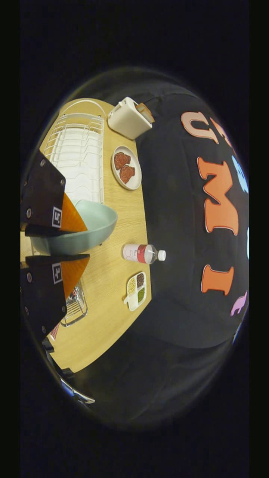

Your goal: Take the plate from the dish rack, then take the spoon from the basket and place it into the plate.

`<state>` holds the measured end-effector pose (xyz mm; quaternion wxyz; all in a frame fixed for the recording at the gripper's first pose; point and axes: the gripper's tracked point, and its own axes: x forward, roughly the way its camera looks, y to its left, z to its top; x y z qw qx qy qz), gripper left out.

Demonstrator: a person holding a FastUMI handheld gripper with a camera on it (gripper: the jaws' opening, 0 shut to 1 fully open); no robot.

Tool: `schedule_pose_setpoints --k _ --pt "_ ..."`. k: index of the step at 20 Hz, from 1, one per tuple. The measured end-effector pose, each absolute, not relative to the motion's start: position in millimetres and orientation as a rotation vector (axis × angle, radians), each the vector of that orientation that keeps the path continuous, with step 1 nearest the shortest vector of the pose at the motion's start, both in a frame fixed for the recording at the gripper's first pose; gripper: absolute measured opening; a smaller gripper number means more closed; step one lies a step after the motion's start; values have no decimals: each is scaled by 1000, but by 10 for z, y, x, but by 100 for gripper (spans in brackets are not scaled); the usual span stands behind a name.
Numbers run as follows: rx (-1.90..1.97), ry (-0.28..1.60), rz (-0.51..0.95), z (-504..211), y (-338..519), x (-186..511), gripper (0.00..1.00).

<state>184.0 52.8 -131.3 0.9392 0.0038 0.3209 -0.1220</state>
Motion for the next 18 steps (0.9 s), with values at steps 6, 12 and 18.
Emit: schedule_pose_setpoints --k 6,12,18 --pt "-167 599 -322 -1021 605 1887 19" --pt "-205 496 -372 -680 487 1796 19" --pt "56 466 -264 -652 563 1325 19"
